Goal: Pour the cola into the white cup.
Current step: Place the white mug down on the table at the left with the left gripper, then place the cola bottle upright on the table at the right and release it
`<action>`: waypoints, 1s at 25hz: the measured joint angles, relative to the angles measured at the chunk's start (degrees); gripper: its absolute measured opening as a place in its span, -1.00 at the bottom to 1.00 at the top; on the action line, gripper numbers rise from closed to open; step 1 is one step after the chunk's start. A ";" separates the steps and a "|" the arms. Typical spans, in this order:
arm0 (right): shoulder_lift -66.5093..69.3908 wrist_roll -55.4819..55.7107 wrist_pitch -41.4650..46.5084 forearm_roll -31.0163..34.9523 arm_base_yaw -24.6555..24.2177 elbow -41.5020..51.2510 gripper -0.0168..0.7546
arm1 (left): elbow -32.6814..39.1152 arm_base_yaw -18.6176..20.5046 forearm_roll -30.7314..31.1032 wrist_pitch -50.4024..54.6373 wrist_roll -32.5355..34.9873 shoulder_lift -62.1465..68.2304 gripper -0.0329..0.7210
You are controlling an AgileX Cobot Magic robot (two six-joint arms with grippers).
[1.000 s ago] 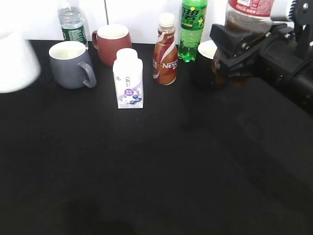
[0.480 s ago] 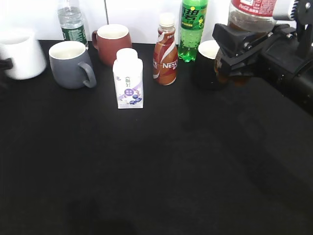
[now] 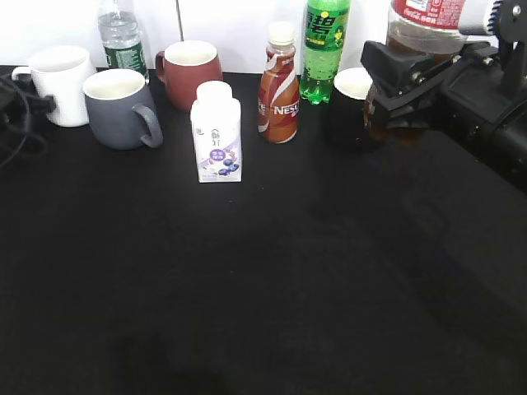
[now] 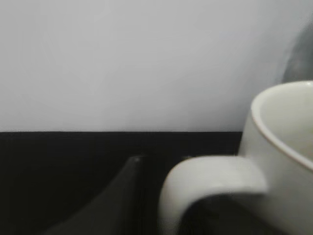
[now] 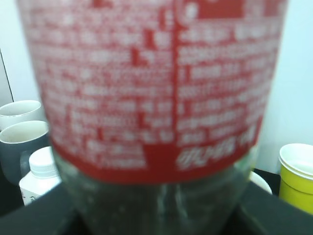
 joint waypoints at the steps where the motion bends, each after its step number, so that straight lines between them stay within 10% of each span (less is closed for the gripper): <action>1: 0.00 0.00 0.00 0.00 0.00 0.00 0.04 | 4.09 0.00 0.00 -0.64 -0.06 -2.04 -0.05; 5: 0.00 -1.79 0.07 7.18 -0.98 0.00 0.04 | 21.91 0.05 0.00 -5.66 -0.06 -12.56 -0.03; 9: 0.00 -2.80 0.07 9.64 -13.81 0.00 0.04 | 35.65 -0.62 3.70 -4.03 -0.21 -29.56 -0.03; 13: 4.34 -2.94 0.16 8.00 -23.71 -6.43 0.04 | 37.57 -6.95 5.03 8.02 -0.29 -41.14 -0.03; 25: 41.28 2.01 -11.60 -2.67 -23.99 -25.93 0.04 | 37.58 -13.07 5.22 11.85 -2.16 -43.91 -0.03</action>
